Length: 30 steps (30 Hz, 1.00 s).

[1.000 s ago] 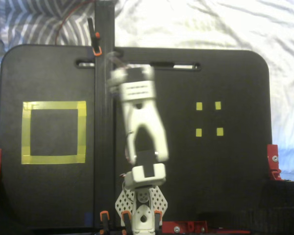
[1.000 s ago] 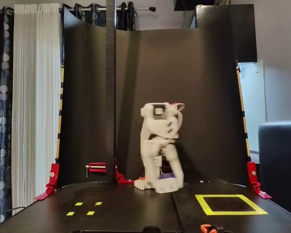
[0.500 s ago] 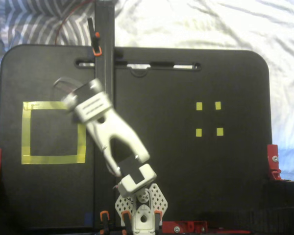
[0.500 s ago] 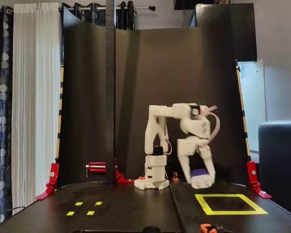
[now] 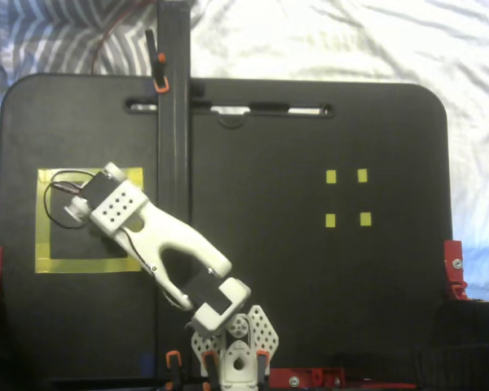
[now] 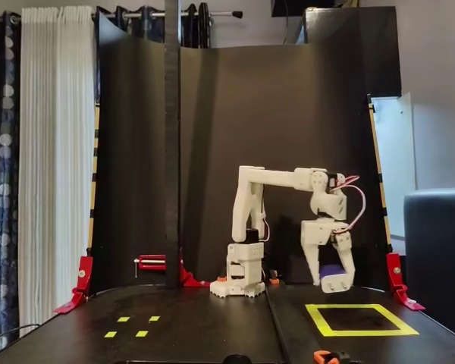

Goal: Grasp a block and put it in the designated area.

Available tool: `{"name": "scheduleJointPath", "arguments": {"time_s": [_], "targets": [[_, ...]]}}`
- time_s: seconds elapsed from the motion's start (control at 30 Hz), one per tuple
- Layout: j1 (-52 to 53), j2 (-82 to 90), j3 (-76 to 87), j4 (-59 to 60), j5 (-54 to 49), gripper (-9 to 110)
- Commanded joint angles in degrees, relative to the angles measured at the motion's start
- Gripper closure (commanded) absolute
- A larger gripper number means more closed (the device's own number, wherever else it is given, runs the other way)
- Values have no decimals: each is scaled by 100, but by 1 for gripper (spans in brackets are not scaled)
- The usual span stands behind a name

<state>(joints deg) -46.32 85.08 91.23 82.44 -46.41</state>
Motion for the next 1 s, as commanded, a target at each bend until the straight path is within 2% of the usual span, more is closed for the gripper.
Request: {"name": "scheduleJointPath", "arguments": {"time_s": [0.0,0.97], "targets": [[-167,264,-26,-62,97,82],[-202,-1345,-53,-1239,264,82]]}}
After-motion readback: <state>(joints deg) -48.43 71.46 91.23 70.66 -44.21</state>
